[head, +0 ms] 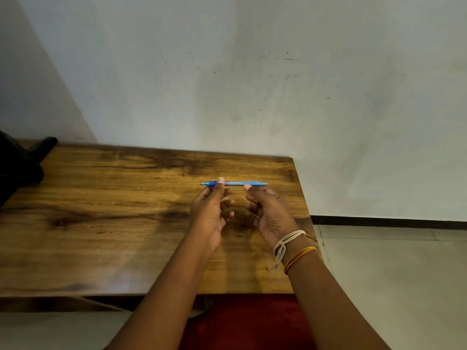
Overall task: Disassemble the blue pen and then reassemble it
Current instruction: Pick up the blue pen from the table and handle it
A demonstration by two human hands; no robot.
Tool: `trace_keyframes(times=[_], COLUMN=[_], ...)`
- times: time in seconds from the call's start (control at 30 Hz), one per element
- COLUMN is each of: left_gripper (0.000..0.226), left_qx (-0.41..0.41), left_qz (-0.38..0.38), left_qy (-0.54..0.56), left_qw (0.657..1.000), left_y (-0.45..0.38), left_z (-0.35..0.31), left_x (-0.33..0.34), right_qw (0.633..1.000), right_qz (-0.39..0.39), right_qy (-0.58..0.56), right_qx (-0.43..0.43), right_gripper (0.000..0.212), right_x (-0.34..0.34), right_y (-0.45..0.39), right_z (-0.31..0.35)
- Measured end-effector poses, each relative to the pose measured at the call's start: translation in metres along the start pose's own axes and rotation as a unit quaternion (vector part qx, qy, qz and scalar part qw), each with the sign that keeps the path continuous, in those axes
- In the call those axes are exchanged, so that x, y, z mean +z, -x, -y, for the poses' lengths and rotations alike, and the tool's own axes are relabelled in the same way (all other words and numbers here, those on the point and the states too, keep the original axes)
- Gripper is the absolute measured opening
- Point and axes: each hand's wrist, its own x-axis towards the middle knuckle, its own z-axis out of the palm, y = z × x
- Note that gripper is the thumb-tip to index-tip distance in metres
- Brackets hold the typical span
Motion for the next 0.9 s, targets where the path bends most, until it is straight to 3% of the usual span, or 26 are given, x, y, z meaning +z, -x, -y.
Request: trace_keyframes(times=[0.07,0.2,0.3,0.53,0.7,0.9], left_gripper=[0.013,0.013,0.013,0.016,0.008,0.011], left_qx=[0.011,0.023,0.019,0.0,-0.023,-0.036], left_qz=[-0.012,-0.018,-0.018,0.05,0.064,0.065], left_qy=[0.015,0.021,0.021,0.052,0.077,0.11], left_qw=[1.0,0.999,0.999,0.997,0.995,0.991], left_y=[-0.004,-0.008,-0.012,-0.01,-0.012,-0.016], left_z=[-0.004,-0.005,0.0,0.012,0.011,0.006], left_x=[-0.002,-0.004,-0.002,0.005,0.005,0.0], right_qw=[0.999,0.999,0.999,0.999,0.997,0.999], right_qz=[-0.032,-0.024,-0.023,0.004,0.005,0.026], right_qy=[-0.026,-0.018,-0.001,0.039,0.043,0.024], right_qx=[-0.005,-0.017,-0.028,-0.035,-0.06,-0.037], right_gripper=[0.003,0.016,0.013,0.014,0.006,0.012], right_x=[-0.007,-0.016,-0.018,-0.017,-0.01,-0.001], right_y=[-0.002,-0.003,-0.005,-0.006,-0.006,-0.005], right_z=[0.004,0.011,0.011,0.005,0.007,0.009])
